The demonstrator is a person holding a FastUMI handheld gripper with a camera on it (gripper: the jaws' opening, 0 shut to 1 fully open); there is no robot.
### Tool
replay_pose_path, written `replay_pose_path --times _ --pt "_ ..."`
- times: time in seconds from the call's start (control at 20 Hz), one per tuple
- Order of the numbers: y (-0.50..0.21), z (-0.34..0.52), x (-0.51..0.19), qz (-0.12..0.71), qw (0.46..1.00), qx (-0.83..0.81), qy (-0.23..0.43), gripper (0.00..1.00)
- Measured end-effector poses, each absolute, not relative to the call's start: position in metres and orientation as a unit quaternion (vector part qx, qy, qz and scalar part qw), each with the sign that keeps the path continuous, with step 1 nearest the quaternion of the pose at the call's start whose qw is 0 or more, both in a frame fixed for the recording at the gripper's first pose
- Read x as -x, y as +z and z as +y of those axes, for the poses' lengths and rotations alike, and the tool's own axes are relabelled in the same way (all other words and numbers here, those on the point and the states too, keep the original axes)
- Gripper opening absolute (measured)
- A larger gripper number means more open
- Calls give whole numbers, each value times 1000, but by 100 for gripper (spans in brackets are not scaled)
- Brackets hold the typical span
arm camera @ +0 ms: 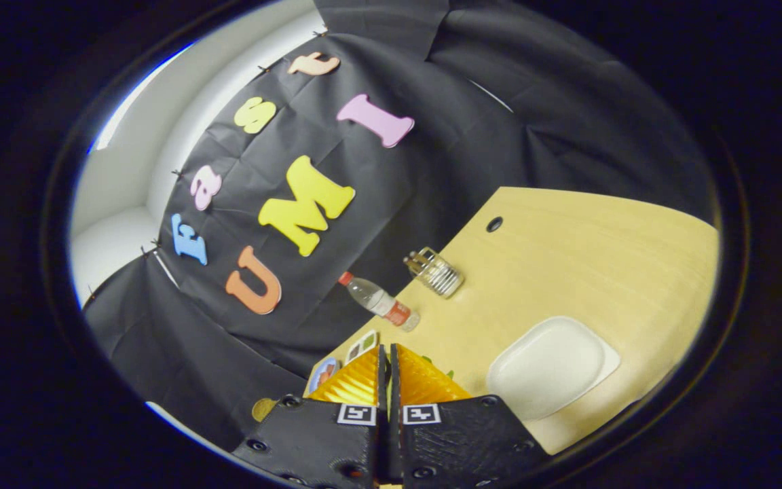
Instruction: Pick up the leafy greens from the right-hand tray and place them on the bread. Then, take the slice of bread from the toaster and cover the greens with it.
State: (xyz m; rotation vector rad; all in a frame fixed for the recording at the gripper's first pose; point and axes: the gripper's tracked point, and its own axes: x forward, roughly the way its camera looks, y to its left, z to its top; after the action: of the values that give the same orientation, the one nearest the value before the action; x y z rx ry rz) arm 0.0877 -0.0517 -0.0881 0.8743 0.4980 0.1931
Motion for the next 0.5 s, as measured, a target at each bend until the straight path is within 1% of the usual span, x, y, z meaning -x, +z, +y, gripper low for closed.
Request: replay_pose_path --times 0.3,0.5 --pt "-90 55 -82 256 855 -424 152 0" --pt "-115 103 -81 277 834 -446 167 0"
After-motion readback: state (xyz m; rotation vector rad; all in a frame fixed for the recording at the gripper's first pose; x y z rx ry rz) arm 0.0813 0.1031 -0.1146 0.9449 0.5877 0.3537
